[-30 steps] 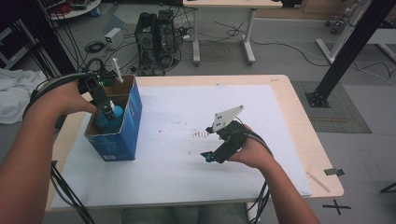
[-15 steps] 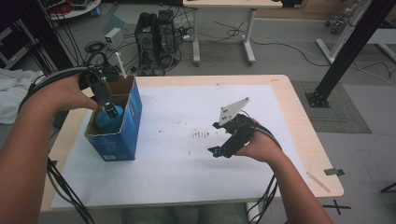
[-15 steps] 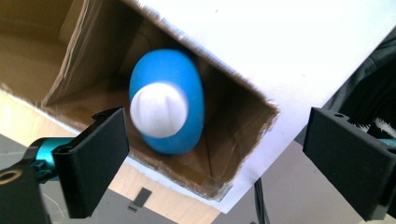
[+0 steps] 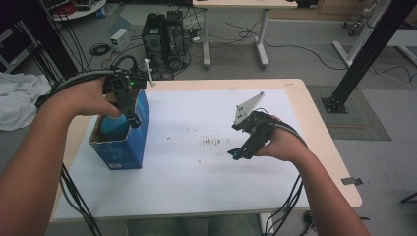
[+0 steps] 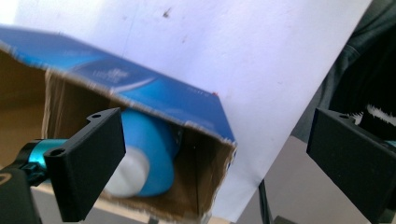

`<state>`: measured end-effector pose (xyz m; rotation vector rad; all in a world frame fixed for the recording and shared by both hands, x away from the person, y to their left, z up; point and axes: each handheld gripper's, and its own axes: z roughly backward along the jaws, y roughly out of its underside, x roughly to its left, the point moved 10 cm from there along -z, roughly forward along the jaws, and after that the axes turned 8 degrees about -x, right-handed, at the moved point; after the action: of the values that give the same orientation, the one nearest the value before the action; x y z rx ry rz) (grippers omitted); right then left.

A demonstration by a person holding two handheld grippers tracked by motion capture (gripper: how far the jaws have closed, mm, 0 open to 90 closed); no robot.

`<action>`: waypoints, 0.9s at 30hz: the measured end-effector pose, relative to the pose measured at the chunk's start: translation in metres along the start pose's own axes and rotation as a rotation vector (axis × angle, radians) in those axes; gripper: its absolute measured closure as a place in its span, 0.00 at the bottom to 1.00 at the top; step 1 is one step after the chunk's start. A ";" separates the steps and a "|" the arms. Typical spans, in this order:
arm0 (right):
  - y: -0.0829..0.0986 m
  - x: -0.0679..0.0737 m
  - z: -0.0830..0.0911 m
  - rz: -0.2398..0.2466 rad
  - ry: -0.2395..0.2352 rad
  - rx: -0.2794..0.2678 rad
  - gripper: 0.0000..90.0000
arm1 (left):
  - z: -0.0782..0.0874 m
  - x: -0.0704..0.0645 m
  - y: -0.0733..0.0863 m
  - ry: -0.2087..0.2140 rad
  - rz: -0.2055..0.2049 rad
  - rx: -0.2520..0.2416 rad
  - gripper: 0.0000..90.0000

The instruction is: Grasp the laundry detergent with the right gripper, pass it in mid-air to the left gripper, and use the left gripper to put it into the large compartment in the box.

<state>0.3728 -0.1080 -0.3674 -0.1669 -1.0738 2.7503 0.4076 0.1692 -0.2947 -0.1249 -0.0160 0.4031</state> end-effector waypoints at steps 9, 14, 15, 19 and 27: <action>0.003 -0.014 0.011 0.007 -0.014 0.111 0.14 | -0.012 -0.013 -0.028 -0.004 -0.114 -0.025 0.05; 0.006 -0.018 0.009 0.017 -0.026 0.156 0.14 | -0.031 -0.022 -0.040 0.030 -0.181 -0.015 0.05; 0.007 -0.018 0.009 0.012 -0.030 0.162 0.14 | -0.031 -0.022 -0.040 0.030 -0.181 -0.015 0.05; 0.011 -0.018 0.005 0.013 -0.036 0.191 0.14 | -0.045 -0.028 -0.044 0.053 -0.206 0.008 0.05; 0.013 -0.017 -0.002 0.015 -0.046 0.223 0.14 | -0.072 -0.032 -0.055 0.043 -0.227 0.031 0.05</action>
<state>0.3879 -0.1196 -0.3776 -0.0813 -0.7706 2.8739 0.4025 0.0980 -0.3593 -0.1003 0.0180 0.1735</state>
